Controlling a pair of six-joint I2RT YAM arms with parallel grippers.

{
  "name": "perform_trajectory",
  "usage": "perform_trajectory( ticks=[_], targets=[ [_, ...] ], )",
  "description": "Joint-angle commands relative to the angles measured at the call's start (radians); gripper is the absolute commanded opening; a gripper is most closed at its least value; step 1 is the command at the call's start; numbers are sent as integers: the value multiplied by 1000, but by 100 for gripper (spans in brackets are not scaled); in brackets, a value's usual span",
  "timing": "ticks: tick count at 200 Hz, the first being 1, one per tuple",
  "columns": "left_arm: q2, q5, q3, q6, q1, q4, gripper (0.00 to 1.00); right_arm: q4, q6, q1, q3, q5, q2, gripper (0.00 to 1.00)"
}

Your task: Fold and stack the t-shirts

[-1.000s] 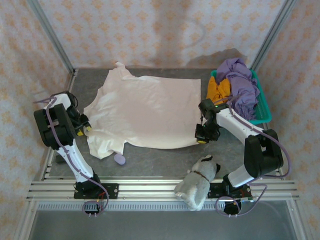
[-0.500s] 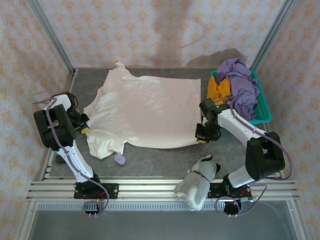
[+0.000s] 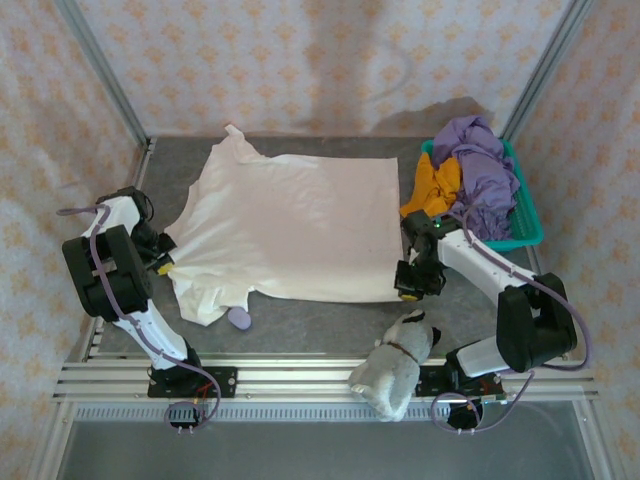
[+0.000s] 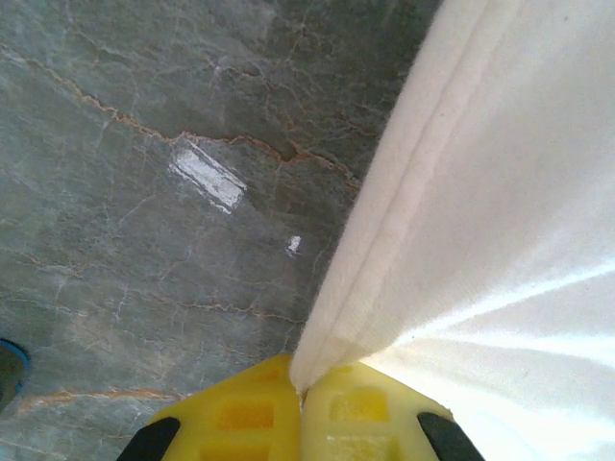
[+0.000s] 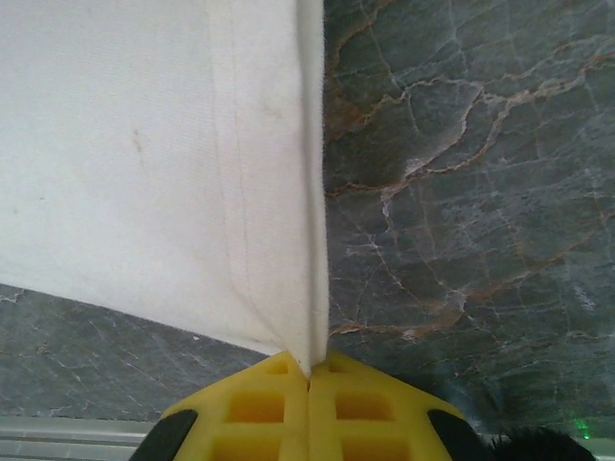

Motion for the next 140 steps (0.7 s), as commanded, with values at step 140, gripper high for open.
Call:
perform_trajectory(
  ticks=[140],
  targets=[
    [340, 44, 613, 5, -109, -313, 0, 84, 57, -130, 254, -25, 218, 0]
  ],
)
